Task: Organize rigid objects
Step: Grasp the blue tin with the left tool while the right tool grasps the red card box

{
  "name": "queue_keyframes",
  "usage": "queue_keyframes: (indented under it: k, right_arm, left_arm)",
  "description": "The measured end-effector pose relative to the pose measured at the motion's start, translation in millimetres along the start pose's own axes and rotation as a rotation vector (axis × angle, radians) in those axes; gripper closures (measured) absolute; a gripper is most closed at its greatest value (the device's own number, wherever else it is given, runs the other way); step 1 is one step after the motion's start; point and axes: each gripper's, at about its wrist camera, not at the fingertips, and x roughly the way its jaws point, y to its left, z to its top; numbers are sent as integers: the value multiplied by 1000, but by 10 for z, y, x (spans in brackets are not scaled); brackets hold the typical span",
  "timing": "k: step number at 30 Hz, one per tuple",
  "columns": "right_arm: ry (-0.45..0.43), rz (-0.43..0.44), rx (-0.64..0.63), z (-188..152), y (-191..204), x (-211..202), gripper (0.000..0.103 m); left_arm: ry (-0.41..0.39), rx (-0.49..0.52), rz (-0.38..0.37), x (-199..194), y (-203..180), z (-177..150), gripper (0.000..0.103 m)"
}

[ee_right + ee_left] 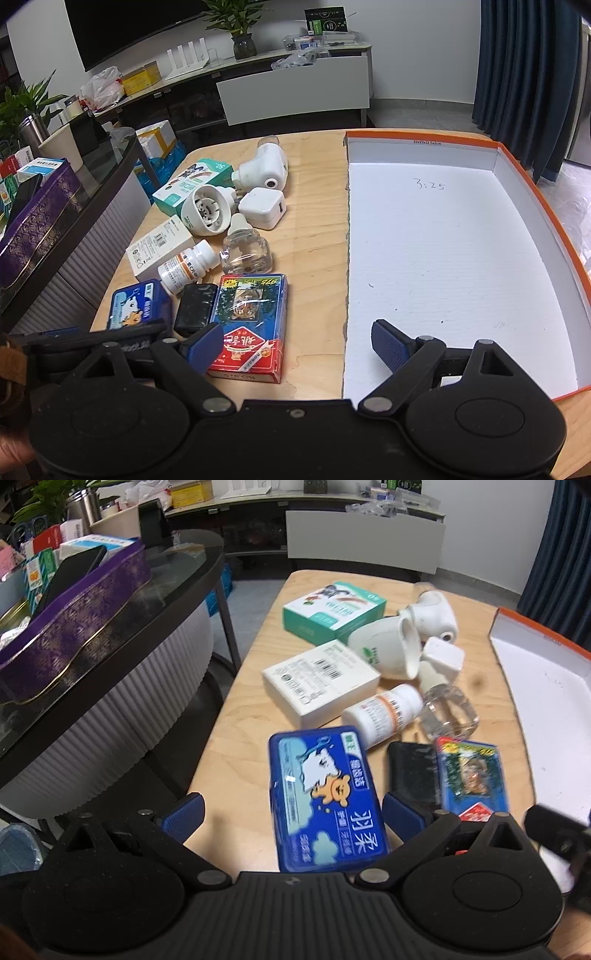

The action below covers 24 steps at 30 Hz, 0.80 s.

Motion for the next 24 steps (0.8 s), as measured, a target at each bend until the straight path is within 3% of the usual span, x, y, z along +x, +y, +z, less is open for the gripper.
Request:
queue_keyframes:
  k: [5,10,19,24]
  right_arm:
    - [20,13,11,-6,-1,41,1]
    - [21,16,-27,-31,70,47,1]
    - [17,28,-99,-51,193,187,1]
    - [53,48,-165,-57,343,345,1]
  left_arm:
    - [1,-16,-10,31,88,-5,0]
    - [-24,47,-1,135,14,8,0]
    - [-70,68,-91,131,51,-53,39]
    - [-77,42,-108,112,129,-77,40]
